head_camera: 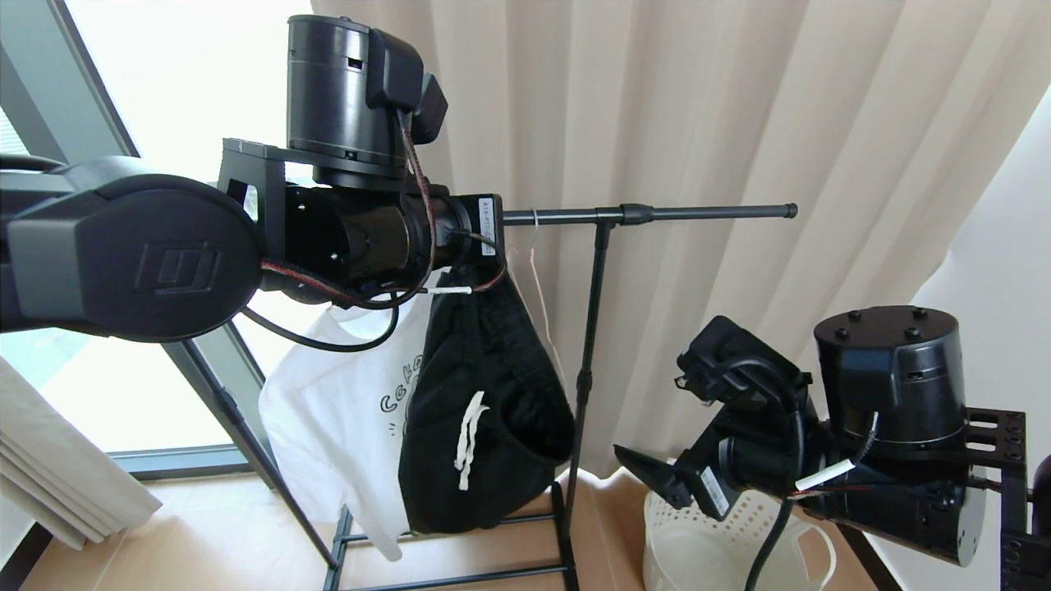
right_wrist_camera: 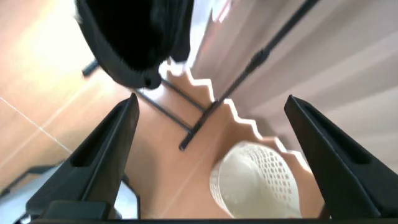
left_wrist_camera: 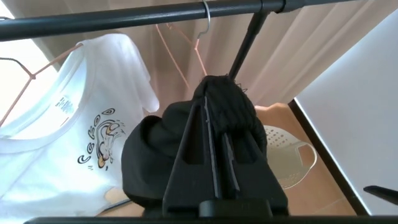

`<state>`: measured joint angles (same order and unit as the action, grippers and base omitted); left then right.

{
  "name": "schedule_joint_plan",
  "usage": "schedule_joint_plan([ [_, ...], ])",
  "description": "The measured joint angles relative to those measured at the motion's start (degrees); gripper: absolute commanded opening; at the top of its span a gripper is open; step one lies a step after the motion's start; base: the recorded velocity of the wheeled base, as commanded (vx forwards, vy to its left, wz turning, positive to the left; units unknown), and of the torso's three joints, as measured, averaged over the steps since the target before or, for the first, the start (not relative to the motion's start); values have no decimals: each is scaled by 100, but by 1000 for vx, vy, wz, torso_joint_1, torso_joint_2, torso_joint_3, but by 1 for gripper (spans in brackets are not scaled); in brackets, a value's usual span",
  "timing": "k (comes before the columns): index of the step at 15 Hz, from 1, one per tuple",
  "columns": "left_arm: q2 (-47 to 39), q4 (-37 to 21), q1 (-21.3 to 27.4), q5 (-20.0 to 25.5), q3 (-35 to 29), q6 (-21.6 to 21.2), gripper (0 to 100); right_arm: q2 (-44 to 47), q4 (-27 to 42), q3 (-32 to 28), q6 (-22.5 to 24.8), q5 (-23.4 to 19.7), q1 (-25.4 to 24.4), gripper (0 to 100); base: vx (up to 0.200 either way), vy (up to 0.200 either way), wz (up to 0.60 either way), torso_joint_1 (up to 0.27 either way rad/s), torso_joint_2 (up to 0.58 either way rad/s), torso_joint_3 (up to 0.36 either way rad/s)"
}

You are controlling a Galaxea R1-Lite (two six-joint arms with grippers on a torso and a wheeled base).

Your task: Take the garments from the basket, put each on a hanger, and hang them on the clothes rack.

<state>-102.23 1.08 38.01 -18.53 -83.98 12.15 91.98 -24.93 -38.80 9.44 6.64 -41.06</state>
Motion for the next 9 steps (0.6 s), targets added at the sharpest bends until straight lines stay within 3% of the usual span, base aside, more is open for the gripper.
schedule_joint_plan([
  [3,9,-5,27,-2,22,5,0,289,-1240,99,-651,-93,-233,100,0,0,0,0,0,0],
  [9,80,-5,121,9,44,-26,0,1008,-1768,-94,-936,-38,-243,100,0,0,0,0,0,0],
])
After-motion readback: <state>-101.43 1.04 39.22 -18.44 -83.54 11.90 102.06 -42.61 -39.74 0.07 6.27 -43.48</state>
